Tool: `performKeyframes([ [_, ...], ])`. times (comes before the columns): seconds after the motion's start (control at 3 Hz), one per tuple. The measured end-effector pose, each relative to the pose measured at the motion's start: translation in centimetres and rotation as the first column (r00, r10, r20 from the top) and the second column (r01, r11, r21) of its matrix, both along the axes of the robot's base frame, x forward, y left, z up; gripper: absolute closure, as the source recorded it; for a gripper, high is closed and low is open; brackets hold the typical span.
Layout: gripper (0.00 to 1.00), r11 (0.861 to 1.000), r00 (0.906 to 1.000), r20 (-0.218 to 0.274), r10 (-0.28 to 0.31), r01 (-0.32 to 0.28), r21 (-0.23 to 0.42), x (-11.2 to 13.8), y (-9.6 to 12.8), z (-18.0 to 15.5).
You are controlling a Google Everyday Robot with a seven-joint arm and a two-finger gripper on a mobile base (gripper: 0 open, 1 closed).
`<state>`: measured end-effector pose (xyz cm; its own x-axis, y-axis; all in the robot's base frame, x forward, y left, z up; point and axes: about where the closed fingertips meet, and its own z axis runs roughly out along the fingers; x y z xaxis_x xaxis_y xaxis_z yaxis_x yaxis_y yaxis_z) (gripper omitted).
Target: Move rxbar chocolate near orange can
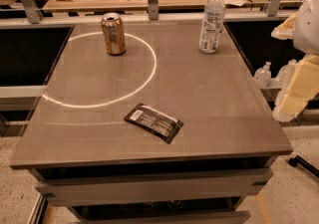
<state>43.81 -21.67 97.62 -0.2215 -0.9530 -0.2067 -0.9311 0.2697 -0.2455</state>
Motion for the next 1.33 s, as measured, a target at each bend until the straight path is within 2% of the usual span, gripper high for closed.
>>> performKeyframes([
  [0.33, 0.0, 1.0, 1.0, 0.0, 0.0, 0.0, 0.0, 0.0, 0.0, 0.0],
  [0.67, 0.0, 1.0, 0.9996, 0.025, -0.014, 0.013, 0.02, -0.3, 0.6, 0.1],
  [1.0, 0.0, 0.996, 0.9976, 0.047, -0.051, 0.047, 0.08, -1.0, 2.3, -0.3],
  [1.33, 0.0, 0.981, 0.9945, 0.054, -0.09, 0.079, 0.176, -1.7, 3.9, -1.4],
])
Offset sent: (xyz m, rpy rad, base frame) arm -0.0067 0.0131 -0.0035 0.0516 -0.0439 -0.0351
